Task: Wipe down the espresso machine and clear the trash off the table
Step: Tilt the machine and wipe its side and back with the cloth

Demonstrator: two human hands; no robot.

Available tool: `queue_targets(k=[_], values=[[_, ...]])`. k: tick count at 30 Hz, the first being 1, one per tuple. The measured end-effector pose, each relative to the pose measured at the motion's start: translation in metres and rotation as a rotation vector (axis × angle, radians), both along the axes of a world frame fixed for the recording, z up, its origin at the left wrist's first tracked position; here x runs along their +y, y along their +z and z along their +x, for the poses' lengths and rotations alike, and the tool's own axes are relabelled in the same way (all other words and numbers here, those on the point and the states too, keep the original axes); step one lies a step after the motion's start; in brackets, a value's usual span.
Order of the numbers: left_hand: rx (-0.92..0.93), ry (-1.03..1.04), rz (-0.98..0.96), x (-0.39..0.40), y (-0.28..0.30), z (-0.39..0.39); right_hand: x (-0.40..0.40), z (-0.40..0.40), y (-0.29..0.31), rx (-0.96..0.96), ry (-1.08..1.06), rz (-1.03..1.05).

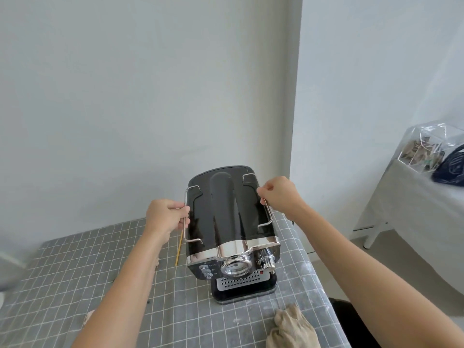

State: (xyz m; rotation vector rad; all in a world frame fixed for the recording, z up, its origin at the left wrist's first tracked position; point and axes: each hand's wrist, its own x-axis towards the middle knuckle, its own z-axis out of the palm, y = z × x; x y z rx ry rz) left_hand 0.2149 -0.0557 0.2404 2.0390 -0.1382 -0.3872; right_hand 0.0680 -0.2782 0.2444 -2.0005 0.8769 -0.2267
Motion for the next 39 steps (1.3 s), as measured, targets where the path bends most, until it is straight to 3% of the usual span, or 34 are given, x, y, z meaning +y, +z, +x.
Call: queue_targets(k=[7, 17, 18, 20, 26, 39], values=[[0.116, -0.066, -0.053, 0.003, 0.012, 0.028, 0.024, -0.010, 0.008, -0.190, -0.051, 0.303], [-0.112, -0.393, 0.173, -0.038, 0.052, 0.066, 0.108, -0.049, 0.020, -0.480, -0.175, 0.694], [-0.152, -0.424, 0.189, -0.040, 0.054, 0.069, 0.119, -0.044, 0.018, -0.485, -0.185, 0.710], [-0.151, -0.701, 0.288, -0.069, 0.024, 0.056, 0.160, -0.058, -0.006, -0.520, -0.466, 0.739], [-0.300, -0.686, 0.303, -0.070, 0.028, 0.073, 0.185, -0.036, -0.006, -0.508, -0.485, 0.784], [-0.549, -0.880, 0.364, -0.102, 0.016, 0.054, 0.222, -0.023, -0.008, -0.555, -0.652, 0.914]])
